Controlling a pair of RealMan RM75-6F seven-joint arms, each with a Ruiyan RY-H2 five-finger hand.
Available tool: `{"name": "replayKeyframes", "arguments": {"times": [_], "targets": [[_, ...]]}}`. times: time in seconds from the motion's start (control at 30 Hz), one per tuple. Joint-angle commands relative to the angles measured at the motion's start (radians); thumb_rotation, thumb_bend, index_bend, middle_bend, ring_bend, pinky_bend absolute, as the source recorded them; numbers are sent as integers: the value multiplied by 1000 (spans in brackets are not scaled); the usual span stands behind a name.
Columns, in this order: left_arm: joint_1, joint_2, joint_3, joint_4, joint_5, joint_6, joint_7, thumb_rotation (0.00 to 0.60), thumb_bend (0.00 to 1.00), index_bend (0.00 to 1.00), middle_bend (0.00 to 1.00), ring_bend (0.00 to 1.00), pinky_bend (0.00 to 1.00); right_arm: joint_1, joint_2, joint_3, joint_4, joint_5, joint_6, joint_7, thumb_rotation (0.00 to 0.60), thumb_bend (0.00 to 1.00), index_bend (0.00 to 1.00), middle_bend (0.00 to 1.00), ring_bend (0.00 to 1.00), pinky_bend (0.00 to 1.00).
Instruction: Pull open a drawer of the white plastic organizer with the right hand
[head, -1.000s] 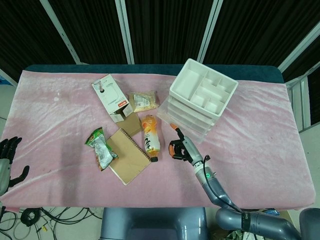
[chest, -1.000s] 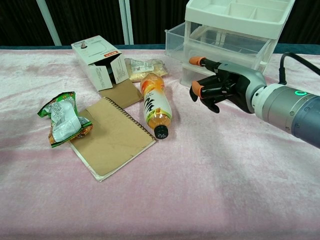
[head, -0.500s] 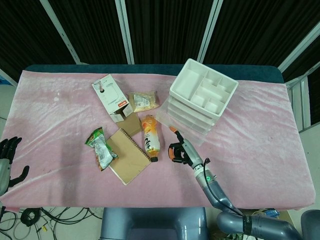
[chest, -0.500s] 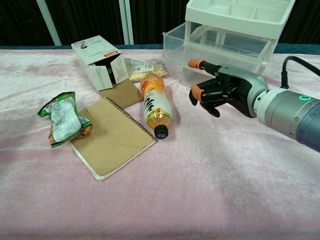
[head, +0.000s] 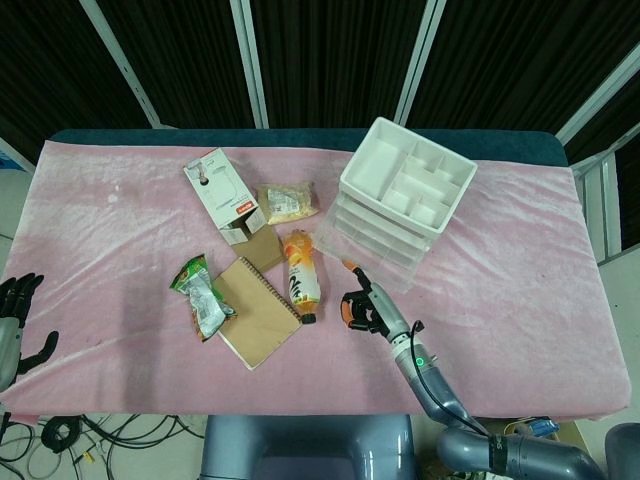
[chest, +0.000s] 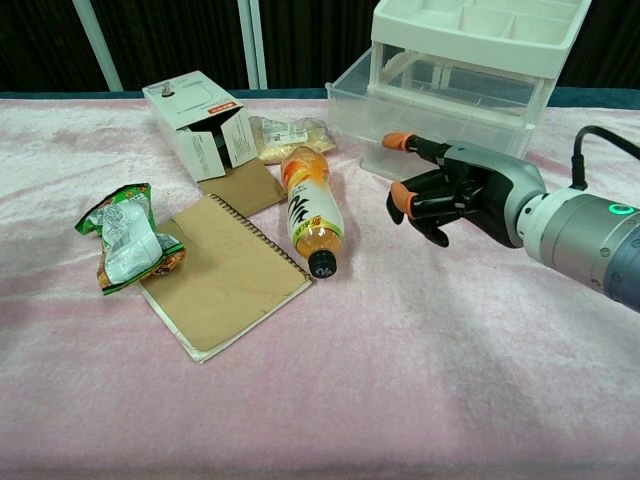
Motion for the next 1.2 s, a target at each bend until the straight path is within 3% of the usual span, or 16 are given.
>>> {"name": "replayKeyframes", "arguments": {"times": [0.03, 0.37, 0.7, 1.0, 1.2], "targets": [[0, -1, 1, 1, 0, 0, 2, 600, 355, 82, 58, 15, 51, -10, 6, -10, -8, -3, 4, -1, 600, 577, 78, 687, 753, 805], [2, -2, 2, 2, 2, 3, 5, 600, 355, 82, 58, 15, 51, -47, 40, -50, -36, -21, -2, 16, 600, 576, 79, 687, 753, 805], [1, -1, 2, 0, -2, -1, 8, 600, 355, 82, 58, 15, 51, -105, 174, -135, -146, -155, -6, 51, 600, 576, 89, 684, 747, 805], [2, -1, 2, -2, -3, 0, 11, 600, 355, 82, 58, 15, 51, -166, 385, -245, -220, -328, 7, 139, 600, 569, 136, 676, 737, 803], [3, -1, 4, -3, 0, 2, 15, 600, 355, 82, 58, 15, 51, -222, 560, -266, -188, -336, 104, 46, 600, 430, 148, 562, 678, 673]]}}
